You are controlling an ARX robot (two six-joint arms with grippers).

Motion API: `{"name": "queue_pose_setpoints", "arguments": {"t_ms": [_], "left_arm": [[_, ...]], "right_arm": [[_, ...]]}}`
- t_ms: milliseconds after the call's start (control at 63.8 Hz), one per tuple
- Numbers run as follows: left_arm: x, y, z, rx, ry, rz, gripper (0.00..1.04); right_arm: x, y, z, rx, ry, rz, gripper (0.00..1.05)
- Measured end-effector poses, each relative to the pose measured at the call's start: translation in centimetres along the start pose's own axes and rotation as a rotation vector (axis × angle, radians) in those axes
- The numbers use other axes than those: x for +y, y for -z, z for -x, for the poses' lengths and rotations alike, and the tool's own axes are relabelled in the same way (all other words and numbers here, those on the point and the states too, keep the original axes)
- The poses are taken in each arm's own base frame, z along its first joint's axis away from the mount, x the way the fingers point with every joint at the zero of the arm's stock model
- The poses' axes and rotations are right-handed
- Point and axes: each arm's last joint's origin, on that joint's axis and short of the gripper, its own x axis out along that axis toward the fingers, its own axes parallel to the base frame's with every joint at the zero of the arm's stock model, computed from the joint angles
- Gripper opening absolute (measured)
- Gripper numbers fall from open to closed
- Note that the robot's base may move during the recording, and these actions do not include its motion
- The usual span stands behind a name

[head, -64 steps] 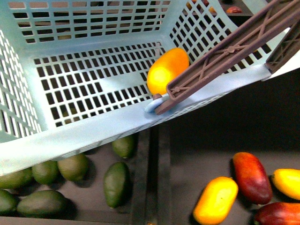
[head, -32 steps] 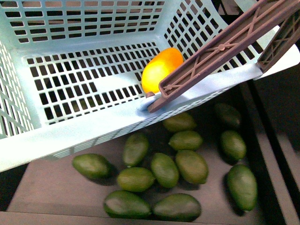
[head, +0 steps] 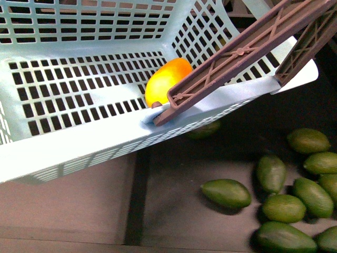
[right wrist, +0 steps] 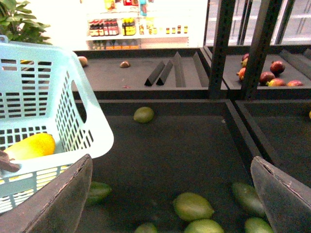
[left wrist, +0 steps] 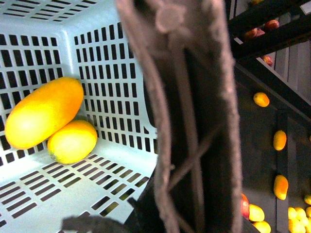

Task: Pick lemon and mango into basket

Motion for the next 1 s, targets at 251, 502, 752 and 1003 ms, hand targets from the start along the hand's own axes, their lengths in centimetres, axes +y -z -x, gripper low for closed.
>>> {"name": "queue_pose_setpoints", "arguments": {"t_ms": [251, 502, 752, 1003], "left_arm": [[0.1, -0.2, 0.0, -0.001, -0.002, 0.003, 0.05], [0.3, -0.5, -0.1, -0.027, -0.019, -0.012, 0.05], [1.6, -3.9, -1.1, -0.361, -0.139, 0.028, 0.05], [7.3, -5.1, -4.1, -0.43, -0.158, 0.252, 0.05]], "right_arm": [[0.0, 0.0, 0.0, 0.001, -0.005, 0.0, 0.96], [0.0, 0.0, 0.0, 0.001, -0.003, 0.0, 0.96], [0.0, 0.0, 0.0, 0.001, 0.0, 0.0, 0.96], [0.0, 0.0, 0.0, 0.001, 0.0, 0.0, 0.96]]}}
